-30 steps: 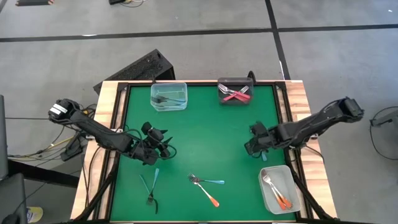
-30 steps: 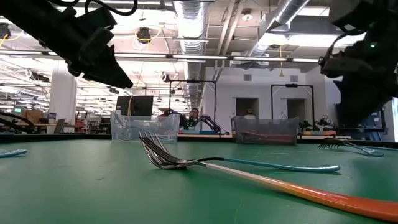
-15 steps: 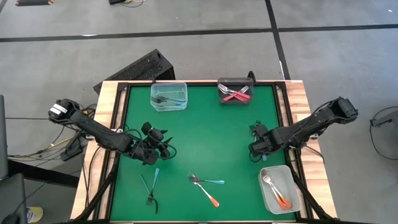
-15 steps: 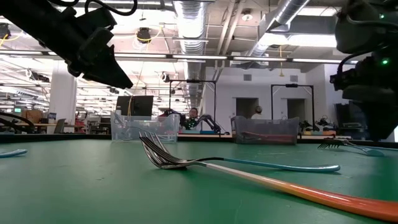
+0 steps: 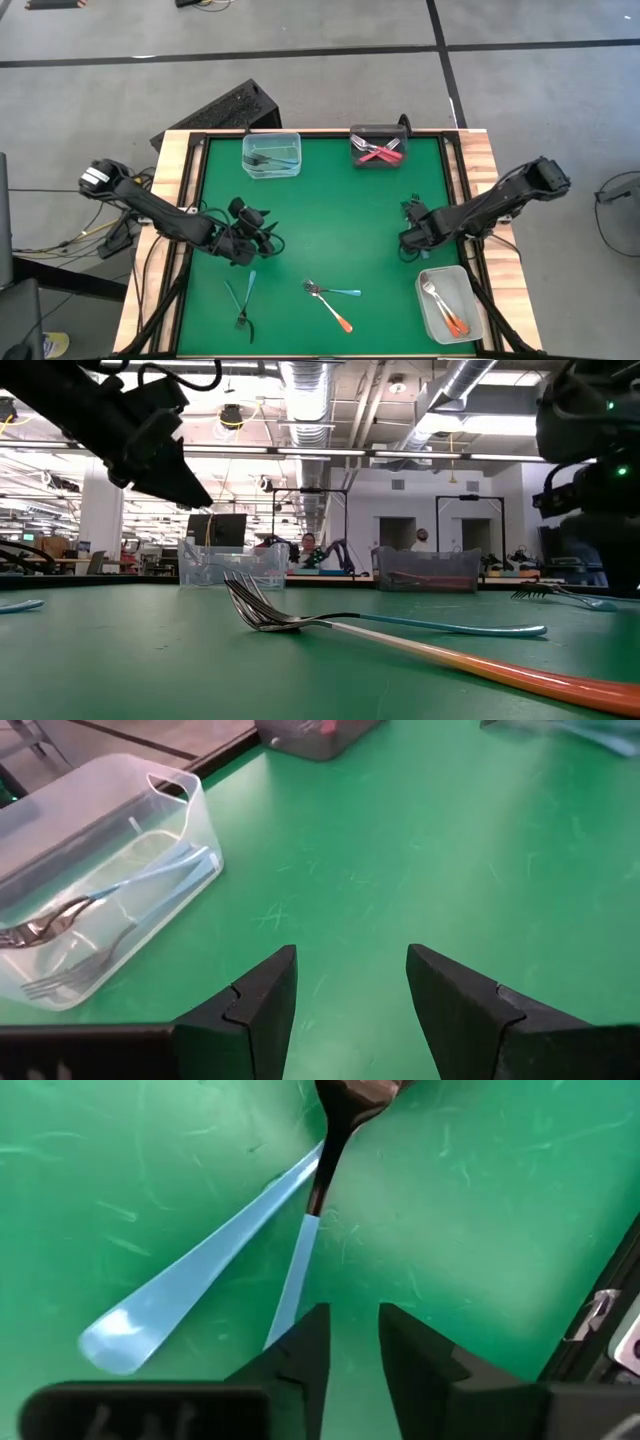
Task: Sort silverware by color (type)
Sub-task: Put the black fork into the transparent bin
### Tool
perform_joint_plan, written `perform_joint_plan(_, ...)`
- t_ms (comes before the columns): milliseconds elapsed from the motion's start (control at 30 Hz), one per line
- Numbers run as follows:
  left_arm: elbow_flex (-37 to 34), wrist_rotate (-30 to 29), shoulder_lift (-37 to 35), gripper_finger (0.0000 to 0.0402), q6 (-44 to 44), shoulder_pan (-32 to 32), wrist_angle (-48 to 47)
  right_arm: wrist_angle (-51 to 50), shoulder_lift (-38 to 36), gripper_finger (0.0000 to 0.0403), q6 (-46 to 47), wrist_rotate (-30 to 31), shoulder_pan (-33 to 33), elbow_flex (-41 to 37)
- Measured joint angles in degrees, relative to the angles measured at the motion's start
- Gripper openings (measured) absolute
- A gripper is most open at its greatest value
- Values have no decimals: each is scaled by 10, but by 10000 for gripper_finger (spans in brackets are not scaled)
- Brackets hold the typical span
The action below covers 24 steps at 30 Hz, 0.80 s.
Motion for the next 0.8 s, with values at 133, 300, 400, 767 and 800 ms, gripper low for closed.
perform_joint_plan(133,0,11,27,178,-9,0,2,1,29,90,-8,0,0,0)
perform_joint_plan(300,0,38,69,178,-21,0,2,-10,17,95,-20,-2,0,3)
perform_joint_plan(400,0,43,88,178,-31,0,5,-16,-13,112,-26,1,0,12)
perform_joint_plan(767,0,41,104,178,-10,0,67,45,-35,159,-39,44,-1,-19)
perform_joint_plan(800,0,41,104,178,-9,0,67,64,-33,159,-39,42,-1,-26)
